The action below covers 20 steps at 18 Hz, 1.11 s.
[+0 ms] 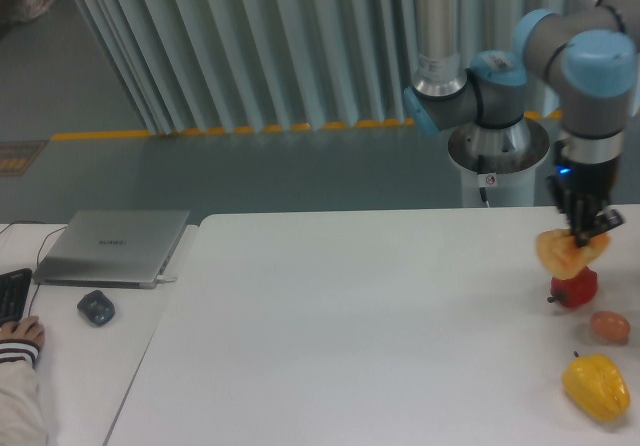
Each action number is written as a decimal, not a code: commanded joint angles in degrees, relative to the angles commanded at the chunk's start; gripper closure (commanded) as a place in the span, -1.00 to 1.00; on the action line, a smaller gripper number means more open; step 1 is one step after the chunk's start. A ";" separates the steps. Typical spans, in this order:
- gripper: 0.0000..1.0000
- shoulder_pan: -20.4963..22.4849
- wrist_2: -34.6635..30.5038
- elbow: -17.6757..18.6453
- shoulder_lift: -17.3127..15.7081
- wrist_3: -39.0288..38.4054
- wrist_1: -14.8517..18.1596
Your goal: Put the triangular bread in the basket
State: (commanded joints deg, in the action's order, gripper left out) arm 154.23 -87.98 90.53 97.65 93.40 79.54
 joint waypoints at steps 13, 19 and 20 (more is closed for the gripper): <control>1.00 18.28 -0.26 -0.70 3.60 28.92 -0.88; 0.59 20.67 -0.26 -0.79 5.10 34.30 -2.81; 0.31 20.58 -0.26 -0.79 5.19 35.09 -2.81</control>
State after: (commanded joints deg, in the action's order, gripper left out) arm 174.82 -88.24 89.74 102.83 128.49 76.73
